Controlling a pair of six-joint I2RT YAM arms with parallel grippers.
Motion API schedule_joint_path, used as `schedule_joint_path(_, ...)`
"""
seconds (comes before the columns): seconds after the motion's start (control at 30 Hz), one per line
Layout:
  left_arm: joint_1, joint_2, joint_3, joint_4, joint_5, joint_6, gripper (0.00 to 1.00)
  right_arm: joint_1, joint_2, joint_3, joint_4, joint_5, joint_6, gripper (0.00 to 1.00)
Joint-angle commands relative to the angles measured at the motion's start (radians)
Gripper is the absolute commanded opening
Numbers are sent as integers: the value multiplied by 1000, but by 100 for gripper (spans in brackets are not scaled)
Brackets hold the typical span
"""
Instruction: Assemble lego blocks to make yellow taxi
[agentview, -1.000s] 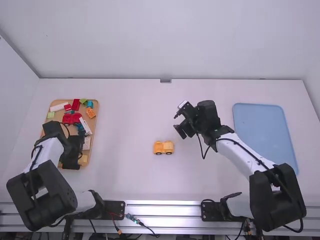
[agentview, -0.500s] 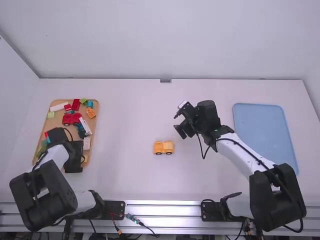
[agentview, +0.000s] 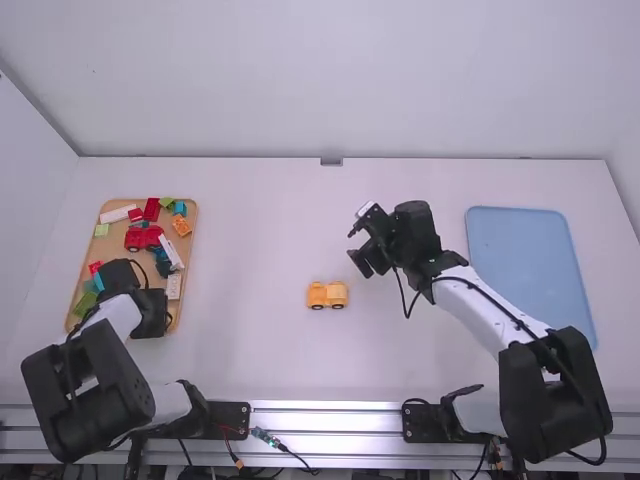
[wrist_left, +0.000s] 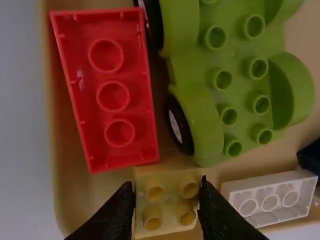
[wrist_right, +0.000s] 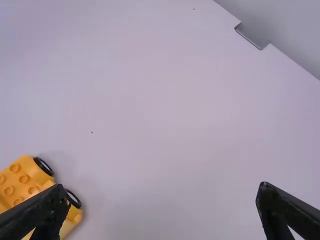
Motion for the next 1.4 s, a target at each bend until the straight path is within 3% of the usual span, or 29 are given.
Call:
schedule_joint_path(0.0, -3, 10, -15, -6, -4, -2, 30, 1, -15, 27, -2, -2, 4, 99)
schedule_joint_path(0.07, -2, 10, -15, -7, 2, -1, 36, 1, -15, 27, -3, -2, 4, 99)
schedule_joint_path(0.13, -3, 10, -15, -7, 3, -2, 58, 1, -15, 27, -5, -2, 4, 99)
schedule_joint_path(0.2, -2, 10, -15, -7, 3, -1, 88, 1, -15, 27, -6, -2, 4, 99)
schedule_joint_path(0.3, -3, 10, -15, -7, 3, 4, 96, 1, -15, 27, -6, -1, 3, 99)
schedule_joint_path(1.37, -3, 10, 10, -40, 40, -24, 99, 1, -15, 27, -5, -1, 3, 99)
